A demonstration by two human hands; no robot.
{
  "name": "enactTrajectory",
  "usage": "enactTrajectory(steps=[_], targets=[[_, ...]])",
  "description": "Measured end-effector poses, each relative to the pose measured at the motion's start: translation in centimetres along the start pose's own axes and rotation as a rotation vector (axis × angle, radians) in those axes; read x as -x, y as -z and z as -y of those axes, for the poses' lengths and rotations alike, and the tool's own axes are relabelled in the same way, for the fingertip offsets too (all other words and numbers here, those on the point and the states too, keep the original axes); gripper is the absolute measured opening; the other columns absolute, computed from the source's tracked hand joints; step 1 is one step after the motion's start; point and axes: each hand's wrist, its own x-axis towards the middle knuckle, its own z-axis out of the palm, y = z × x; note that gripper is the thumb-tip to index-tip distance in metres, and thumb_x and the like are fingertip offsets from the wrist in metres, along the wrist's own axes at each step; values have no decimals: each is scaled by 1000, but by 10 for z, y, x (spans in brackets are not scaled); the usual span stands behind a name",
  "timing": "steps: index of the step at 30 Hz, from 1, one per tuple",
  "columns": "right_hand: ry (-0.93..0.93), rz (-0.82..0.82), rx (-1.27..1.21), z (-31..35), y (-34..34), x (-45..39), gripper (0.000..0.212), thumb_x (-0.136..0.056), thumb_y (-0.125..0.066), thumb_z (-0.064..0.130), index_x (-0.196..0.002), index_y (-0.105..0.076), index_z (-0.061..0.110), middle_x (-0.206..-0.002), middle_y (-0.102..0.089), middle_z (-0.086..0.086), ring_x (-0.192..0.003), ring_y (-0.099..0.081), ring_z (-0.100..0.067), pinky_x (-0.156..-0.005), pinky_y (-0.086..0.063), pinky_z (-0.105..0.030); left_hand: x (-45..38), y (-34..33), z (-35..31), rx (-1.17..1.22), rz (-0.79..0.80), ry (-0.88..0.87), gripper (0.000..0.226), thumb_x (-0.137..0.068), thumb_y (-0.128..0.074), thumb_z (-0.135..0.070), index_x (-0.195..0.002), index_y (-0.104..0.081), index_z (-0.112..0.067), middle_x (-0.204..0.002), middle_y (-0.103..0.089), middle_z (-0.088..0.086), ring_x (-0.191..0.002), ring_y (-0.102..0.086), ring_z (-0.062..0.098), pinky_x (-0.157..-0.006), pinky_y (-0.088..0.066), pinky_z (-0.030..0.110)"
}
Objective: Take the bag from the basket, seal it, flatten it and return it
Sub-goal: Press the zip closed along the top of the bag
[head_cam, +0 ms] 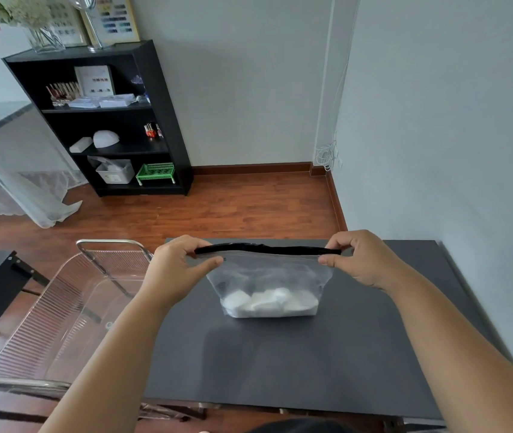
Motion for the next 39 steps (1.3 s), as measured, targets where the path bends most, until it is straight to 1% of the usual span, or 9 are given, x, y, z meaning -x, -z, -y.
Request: enactTrajectory(steps=[3,6,12,18,22,26,31,34,39], targets=[[38,59,20,2,-2,-2,17,-79,-79,22,-68,-70,30,-72,-66,19,-69,-58,3,-74,-41,-21,-9,0,-21,-256,56,-158,27,-71,-73,-61,-95,-68,-49,-96,-64,-27,-101,-49,0,-94,-32,35],[59,62,37,6,-4,-4,16,-79,-80,23,-69,-70,30,-71,-67,18,-70,-59,2,-76,-44,-20,-16,-14,-42,-376,140,-263,28,-75,-66,-64,-98,-68,-48,-96,-64,-28,-105,-44,1,-94,-18,31],[42,76,22,15,-2,-4,13,-74,-82,36,-81,-72,38,-83,-70,17,-80,-62,4,-76,-47,-20,-23,-23,-54,-223,169,-261,5,-81,-73,-44,-81,-71,-40,-80,-67,-21,-87,-56,3,-100,-31,41],[73,40,45,20,-12,-10,13,-79,-79,30,-70,-69,31,-74,-67,9,-66,-57,0,-62,-41,-11,-25,-22,-60,-183,210,-220,4,-80,-74,-42,-80,-72,-40,-80,-68,-20,-86,-60,5,-94,-42,46],[63,105,29,20,-11,-9,15,-81,-77,27,-70,-68,20,-72,-67,-1,-64,-53,-4,-66,-43,-22,-26,-20,-62,-145,285,-209,8,-79,-76,-43,-86,-74,-39,-84,-70,-19,-87,-63,5,-94,-45,45],[34,133,74,24,-10,-8,14,-81,-77,31,-71,-69,25,-71,-66,5,-63,-55,-3,-65,-44,-23,-25,-23,-65,-142,279,-234,4,-80,-76,-35,-84,-75,-35,-85,-70,-18,-87,-64,5,-93,-46,45],[50,98,170,38,-12,-10,10,-77,-77,43,-77,-71,35,-90,-64,18,-93,-59,-4,-87,-47,-32,-23,-26,-67,-160,271,-257,3,-80,-76,-36,-80,-73,-37,-82,-68,-20,-84,-62,2,-91,-45,45],[78,71,222,44,-14,-10,11,-81,-75,36,-81,-72,25,-93,-62,19,-94,-59,-8,-95,-44,-41,-21,-28,-68,-154,269,-251,4,-81,-75,-36,-79,-73,-38,-81,-68,-20,-84,-62,2,-92,-46,46],[132,39,234,44,-16,-4,9,-85,-72,25,-78,-67,25,-93,-61,20,-94,-56,-8,-98,-40,-47,-20,-27,-70,-110,312,-218,6,-79,-75,-40,-85,-74,-37,-85,-68,-17,-86,-63,3,-90,-49,43]])
